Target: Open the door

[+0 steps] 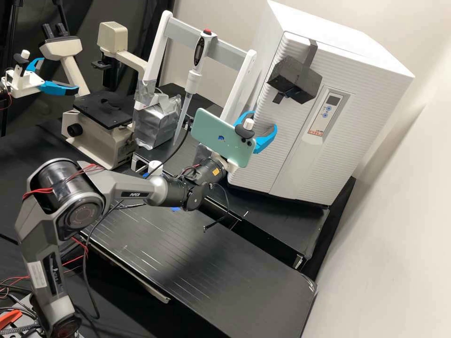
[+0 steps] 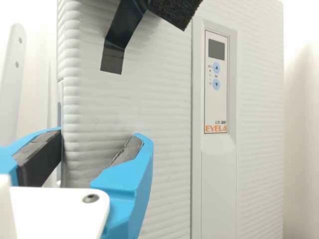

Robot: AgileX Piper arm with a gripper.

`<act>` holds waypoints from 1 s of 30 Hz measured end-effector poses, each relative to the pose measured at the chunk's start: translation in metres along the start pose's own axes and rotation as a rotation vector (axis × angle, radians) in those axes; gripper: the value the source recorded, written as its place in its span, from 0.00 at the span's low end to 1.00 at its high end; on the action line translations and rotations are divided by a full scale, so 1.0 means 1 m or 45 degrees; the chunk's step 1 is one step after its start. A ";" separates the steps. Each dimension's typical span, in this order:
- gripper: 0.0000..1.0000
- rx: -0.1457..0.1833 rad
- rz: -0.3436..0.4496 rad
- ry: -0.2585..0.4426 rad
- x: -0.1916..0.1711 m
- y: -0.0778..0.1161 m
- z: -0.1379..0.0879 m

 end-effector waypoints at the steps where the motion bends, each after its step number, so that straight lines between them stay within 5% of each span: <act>1: 0.00 0.000 0.001 0.001 -0.001 0.000 0.001; 8: 0.00 0.025 0.028 0.021 -0.020 0.010 0.008; 18: 0.00 0.141 0.165 -0.015 -0.066 0.031 0.034; 30: 0.00 0.152 0.305 -0.089 -0.096 0.047 0.061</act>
